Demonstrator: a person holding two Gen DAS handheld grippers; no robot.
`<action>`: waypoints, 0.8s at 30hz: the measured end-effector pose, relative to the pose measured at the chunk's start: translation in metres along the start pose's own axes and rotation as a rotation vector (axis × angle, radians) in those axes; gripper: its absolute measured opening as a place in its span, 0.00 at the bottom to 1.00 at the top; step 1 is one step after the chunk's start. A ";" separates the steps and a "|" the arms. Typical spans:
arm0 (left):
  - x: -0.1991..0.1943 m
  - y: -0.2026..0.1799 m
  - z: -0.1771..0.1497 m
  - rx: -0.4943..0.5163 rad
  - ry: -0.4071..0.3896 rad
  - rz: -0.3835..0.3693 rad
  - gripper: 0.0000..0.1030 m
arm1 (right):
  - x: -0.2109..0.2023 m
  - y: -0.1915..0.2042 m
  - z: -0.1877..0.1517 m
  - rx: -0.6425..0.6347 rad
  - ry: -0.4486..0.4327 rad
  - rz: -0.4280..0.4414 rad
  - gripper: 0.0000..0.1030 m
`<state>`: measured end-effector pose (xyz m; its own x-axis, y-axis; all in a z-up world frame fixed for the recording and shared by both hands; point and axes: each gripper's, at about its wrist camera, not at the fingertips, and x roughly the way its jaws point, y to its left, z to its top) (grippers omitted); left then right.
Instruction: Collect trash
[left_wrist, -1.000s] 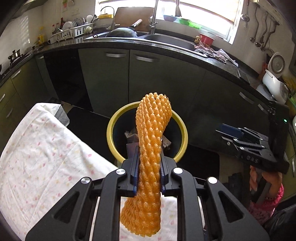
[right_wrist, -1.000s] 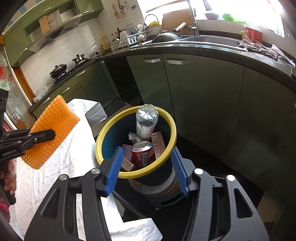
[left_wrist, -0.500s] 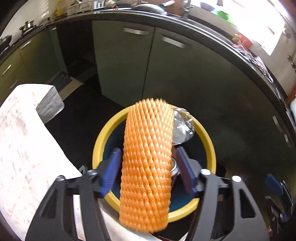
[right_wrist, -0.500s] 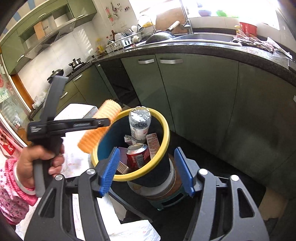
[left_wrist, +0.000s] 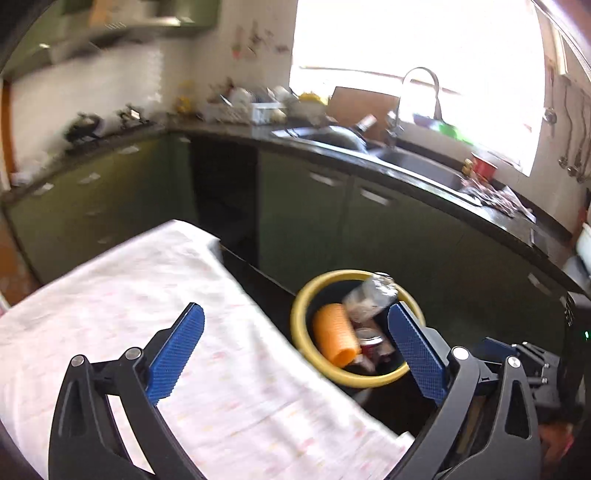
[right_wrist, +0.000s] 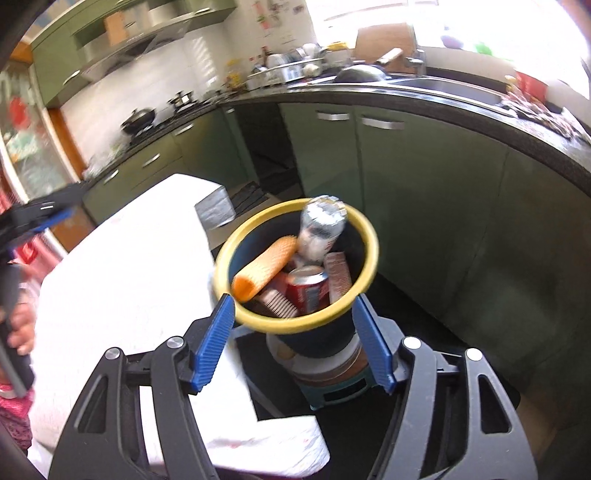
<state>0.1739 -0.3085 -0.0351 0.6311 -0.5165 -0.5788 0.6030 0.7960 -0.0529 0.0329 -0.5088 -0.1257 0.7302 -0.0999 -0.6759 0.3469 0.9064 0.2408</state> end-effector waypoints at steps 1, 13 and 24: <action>-0.021 0.011 -0.008 -0.019 -0.019 0.038 0.95 | -0.004 0.005 -0.004 -0.014 -0.002 0.011 0.65; -0.209 0.116 -0.107 -0.212 -0.117 0.451 0.95 | -0.066 0.066 -0.020 -0.175 -0.150 0.077 0.94; -0.324 0.139 -0.174 -0.343 -0.249 0.608 0.95 | -0.113 0.095 -0.030 -0.255 -0.233 0.109 0.94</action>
<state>-0.0319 0.0240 0.0033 0.9215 0.0227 -0.3876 -0.0485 0.9972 -0.0569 -0.0343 -0.3996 -0.0472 0.8796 -0.0612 -0.4717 0.1230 0.9872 0.1012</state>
